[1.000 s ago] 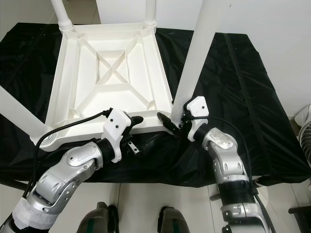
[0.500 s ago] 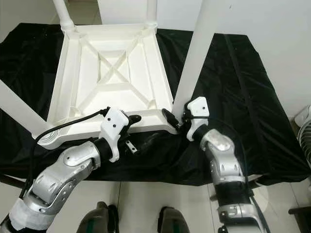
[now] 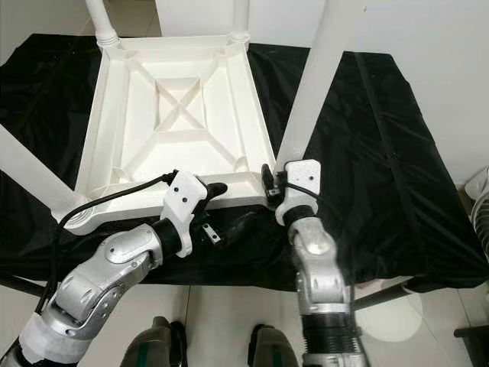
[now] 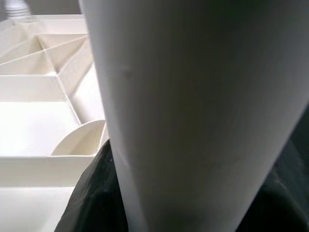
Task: Building children table
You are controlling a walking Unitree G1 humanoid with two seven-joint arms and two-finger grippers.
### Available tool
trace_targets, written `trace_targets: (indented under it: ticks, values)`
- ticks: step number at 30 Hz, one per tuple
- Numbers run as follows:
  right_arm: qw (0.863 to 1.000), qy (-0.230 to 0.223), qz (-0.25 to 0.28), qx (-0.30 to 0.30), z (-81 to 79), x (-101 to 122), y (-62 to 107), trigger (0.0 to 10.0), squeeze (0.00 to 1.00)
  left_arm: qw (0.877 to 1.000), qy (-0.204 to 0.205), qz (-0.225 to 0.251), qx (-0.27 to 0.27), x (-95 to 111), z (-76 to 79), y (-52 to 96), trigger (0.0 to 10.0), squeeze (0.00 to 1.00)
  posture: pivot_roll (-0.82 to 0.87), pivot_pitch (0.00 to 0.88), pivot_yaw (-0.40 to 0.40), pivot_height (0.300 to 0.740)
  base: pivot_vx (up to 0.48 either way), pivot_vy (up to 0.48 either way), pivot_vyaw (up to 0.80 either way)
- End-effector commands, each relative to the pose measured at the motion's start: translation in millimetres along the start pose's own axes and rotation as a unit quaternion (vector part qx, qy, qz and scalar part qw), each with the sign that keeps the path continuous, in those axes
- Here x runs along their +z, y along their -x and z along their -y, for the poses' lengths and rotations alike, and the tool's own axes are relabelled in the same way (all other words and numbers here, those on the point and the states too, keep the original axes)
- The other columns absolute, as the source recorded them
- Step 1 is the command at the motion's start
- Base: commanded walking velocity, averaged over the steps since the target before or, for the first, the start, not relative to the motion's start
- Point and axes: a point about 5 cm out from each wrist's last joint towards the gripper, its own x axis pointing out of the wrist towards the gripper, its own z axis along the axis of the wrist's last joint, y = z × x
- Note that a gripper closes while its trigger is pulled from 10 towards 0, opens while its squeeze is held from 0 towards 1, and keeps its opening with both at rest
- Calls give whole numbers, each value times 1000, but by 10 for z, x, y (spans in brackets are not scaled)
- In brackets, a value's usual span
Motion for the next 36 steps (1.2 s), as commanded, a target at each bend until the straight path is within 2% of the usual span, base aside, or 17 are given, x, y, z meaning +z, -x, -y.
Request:
trace_targets:
  ticks: [1, 6, 7, 11, 12, 20, 22, 24, 25, 26, 27, 28, 29, 32, 34, 35, 36]
  values:
    - [998, 17, -14, -54, -1, -28, 21, 0, 0, 1000, 4, -7, -24, -37, 32, -7, 10000, 0, -52, 113, 4, 740, 0, 0, 0]
    - [999, -2, -18, -45, -134, -14, 52, 0, 0, 1000, 5, -7, -25, -45, 45, -4, 10000, 0, -49, 109, 2, 740, 0, 0, 0]
    - [999, -5, -21, -42, -152, 1, 61, 4980, 0, 1000, 6, -7, -24, -48, 47, -3, 10000, 0, -49, 108, 2, 740, 0, 0, 0]
    - [999, -4, -22, -49, -148, 11, 68, 4980, 0, 1000, 6, -8, -24, -51, 50, -2, 10000, 0, -50, 106, 3, 740, 0, 0, 0]
    - [999, -13, -19, -48, -125, 23, 58, 10000, 1000, 1000, 6, -8, -24, -52, 51, -2, 10000, 0, -50, 103, 3, 740, 0, 0, 0]
    - [999, -29, 0, -16, -76, 83, 19, 10000, 1000, 1000, 5, -7, -26, -52, 55, -5, 10000, 0, -52, 99, 4, 740, 0, 0, 0]
    - [999, -21, 4, 48, -27, 119, -3, 10000, 976, 1000, 4, -7, -28, -50, 53, -12, 10000, 0, -58, 95, 2, 740, 0, 0, 0]
    - [999, -21, 4, 48, -27, 119, -3, 10000, 976, 1000, 4, -7, -28, -50, 53, -12, 10000, 0, -58, 95, 2, 740, 0, 0, 0]
    - [997, -14, 7, 80, 24, 141, -4, 10000, 0, 1000, 4, -5, -28, -43, 55, -14, 10000, 0, -60, 100, 1, 740, 0, 0, 0]
    - [997, -14, 7, 80, 24, 141, -4, 10000, 0, 1000, 4, -5, -28, -43, 55, -14, 10000, 0, -60, 100, 1, 740, 0, 0, 0]
    - [994, -4, 8, 113, 78, 152, -2, 10000, 0, 1000, 5, -5, -28, -43, 58, -17, 10000, 0, -61, 95, 1, 740, 0, 0, 0]
    - [994, -4, 8, 113, 78, 152, -2, 10000, 0, 1000, 5, -5, -28, -43, 58, -17, 10000, 0, -61, 95, 1, 740, 0, 0, 0]
    - [988, 11, 10, 154, 118, 162, 0, 10000, 0, 1000, 5, -4, -28, -40, 59, -21, 10000, 0, -63, 95, 3, 740, 0, 0, 0]
    - [981, 30, 12, 191, 142, 164, 8, 10000, 0, 1000, 5, -4, -29, -35, 62, -21, 10000, 0, -64, 100, 6, 740, 0, 0, 0]
    - [964, 56, 3, 260, 188, 120, 20, 10000, 0, 1000, 2, -5, -31, -33, 56, -19, 10000, 0, -59, 96, 11, 740, 0, 0, 0]
    - [964, 56, 3, 260, 188, 120, 20, 10000, 0, 1000, 2, -5, -31, -33, 56, -19, 10000, 0, -59, 96, 11, 740, 0, 0, 0]
    - [957, 60, -3, 283, 216, 95, 19, 10000, 0, 999, 1, -5, -31, -26, 48, -16, 10000, 0, -58, 99, 12, 740, 0, 0, 0]
